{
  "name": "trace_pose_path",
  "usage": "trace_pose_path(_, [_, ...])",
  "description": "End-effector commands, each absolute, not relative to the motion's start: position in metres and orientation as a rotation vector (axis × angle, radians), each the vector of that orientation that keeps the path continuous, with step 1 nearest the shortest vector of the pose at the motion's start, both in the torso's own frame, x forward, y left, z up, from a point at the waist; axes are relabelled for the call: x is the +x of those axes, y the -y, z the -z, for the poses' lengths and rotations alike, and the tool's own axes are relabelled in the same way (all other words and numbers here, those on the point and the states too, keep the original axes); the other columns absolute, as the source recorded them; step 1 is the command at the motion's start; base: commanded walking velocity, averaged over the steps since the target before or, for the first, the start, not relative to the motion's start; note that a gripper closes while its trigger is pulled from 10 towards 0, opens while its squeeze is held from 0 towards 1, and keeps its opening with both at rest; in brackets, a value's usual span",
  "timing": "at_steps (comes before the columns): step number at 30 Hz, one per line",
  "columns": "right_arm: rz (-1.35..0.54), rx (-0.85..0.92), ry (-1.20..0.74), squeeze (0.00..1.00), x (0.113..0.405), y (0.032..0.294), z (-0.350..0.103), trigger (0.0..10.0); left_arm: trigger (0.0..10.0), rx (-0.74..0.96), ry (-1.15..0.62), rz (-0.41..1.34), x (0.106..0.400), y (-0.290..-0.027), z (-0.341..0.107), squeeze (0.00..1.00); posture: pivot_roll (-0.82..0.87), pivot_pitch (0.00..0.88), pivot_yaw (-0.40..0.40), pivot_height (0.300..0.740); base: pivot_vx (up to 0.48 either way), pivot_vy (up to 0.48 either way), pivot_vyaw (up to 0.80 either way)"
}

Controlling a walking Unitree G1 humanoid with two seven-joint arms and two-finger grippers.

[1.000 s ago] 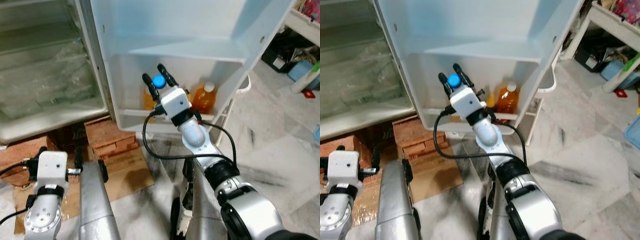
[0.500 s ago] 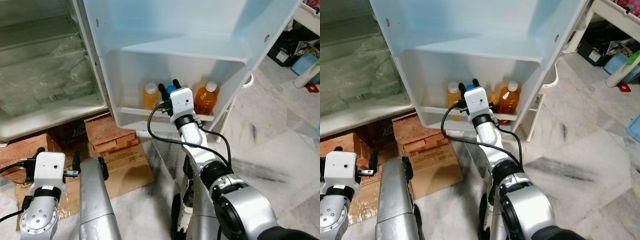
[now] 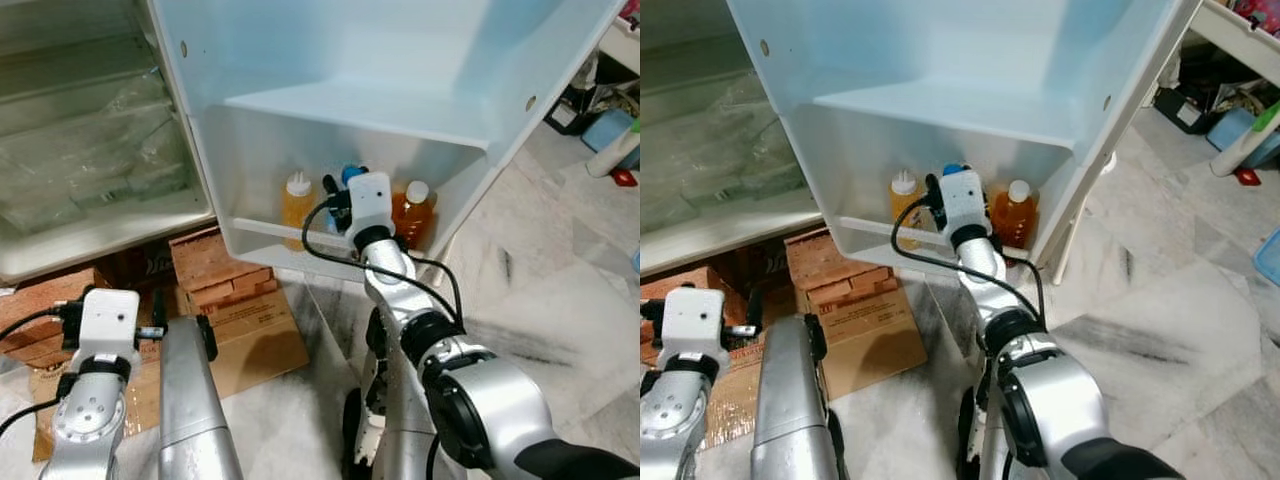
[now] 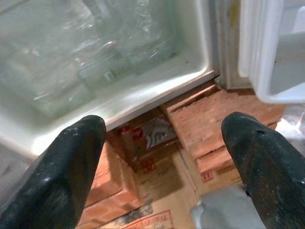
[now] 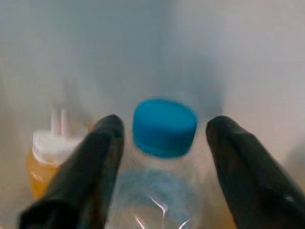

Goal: Restocking fridge

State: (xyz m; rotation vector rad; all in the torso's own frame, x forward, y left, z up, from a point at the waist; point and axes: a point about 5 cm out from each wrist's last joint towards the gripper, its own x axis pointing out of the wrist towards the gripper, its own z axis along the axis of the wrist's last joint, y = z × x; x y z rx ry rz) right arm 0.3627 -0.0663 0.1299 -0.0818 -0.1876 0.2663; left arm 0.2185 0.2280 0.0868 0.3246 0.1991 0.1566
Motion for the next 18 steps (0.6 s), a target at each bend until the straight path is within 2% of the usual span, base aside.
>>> trace_pose_path(1, [-0.279,-0.062,0.258,1.0,0.365,0.069,-0.143,10.0,10.0,0.33,-0.218,-0.151,0.217,-0.226,-0.08,0.0,0.22,0.094,-0.074,0.441,0.0,0.0,0.0])
trace_pose_path(9, [-0.374,-0.07,0.414,1.0,0.353,0.082,-0.159,10.0,10.0,0.336,-0.219,-0.156,0.235,-0.222,-0.071,0.0,0.17,0.0,-0.071,0.441,0.0,0.0,0.0])
trace_pose_path(11, [-0.388,-0.066,0.426,1.0,0.348,0.086,-0.157,10.0,10.0,0.325,-0.212,-0.153,0.237,-0.22,-0.071,0.0,0.17,0.0,-0.071,0.441,0.0,0.0,0.0])
trace_pose_path(16, [-0.398,-0.061,0.395,1.0,0.327,0.098,-0.143,10.0,10.0,0.32,-0.205,-0.134,0.241,-0.213,-0.07,0.0,0.15,0.0,-0.074,0.441,0.0,0.0,0.0])
trace_pose_path(18, [-0.348,-0.022,0.31,1.0,0.304,0.11,-0.124,10.0,10.0,0.306,-0.185,-0.109,0.245,-0.207,-0.07,0.0,0.14,0.0,-0.068,0.441,0.0,0.0,0.0])
